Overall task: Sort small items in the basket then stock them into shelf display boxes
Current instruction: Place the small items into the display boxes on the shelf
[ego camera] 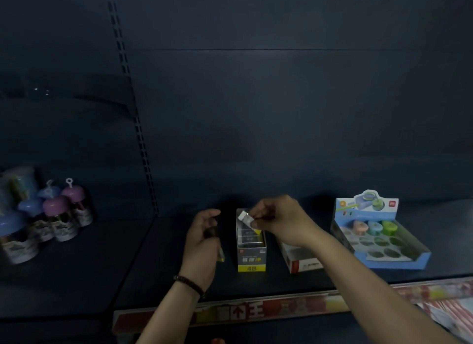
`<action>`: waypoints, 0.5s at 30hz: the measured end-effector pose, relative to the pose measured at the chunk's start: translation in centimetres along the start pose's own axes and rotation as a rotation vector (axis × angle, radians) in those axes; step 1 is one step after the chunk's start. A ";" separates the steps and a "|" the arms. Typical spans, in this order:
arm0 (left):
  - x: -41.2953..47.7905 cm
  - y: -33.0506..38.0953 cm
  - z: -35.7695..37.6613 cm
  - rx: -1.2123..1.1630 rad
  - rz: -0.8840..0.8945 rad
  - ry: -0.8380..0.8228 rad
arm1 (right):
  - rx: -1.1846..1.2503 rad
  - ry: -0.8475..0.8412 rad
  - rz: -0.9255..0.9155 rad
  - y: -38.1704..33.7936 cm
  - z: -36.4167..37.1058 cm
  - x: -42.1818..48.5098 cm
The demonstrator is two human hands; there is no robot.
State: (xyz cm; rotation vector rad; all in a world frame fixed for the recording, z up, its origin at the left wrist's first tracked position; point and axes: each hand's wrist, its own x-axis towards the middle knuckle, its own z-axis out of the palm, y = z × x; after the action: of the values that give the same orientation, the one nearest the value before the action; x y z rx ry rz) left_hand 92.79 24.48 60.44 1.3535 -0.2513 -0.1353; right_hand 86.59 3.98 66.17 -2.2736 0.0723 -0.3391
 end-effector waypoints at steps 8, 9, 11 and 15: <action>-0.2 -2.7 -2.4 0.337 0.117 -0.009 | -0.292 -0.140 0.024 -0.2 0.9 1.0; -0.1 -2.8 -2.6 0.359 0.130 -0.018 | -0.318 -0.147 0.015 -0.2 0.8 1.0; -0.1 -2.9 -3.2 0.398 0.167 -0.048 | -0.352 -0.162 0.004 -0.2 0.7 1.1; -0.1 -3.0 -4.4 0.543 0.242 -0.092 | -0.329 -0.208 -0.002 0.1 0.4 1.2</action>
State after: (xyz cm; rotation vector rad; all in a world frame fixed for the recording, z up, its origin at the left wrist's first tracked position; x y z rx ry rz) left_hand 93.95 28.07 56.68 1.8423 -0.5557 0.0817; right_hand 87.88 4.01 66.10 -2.6221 0.0199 -0.0938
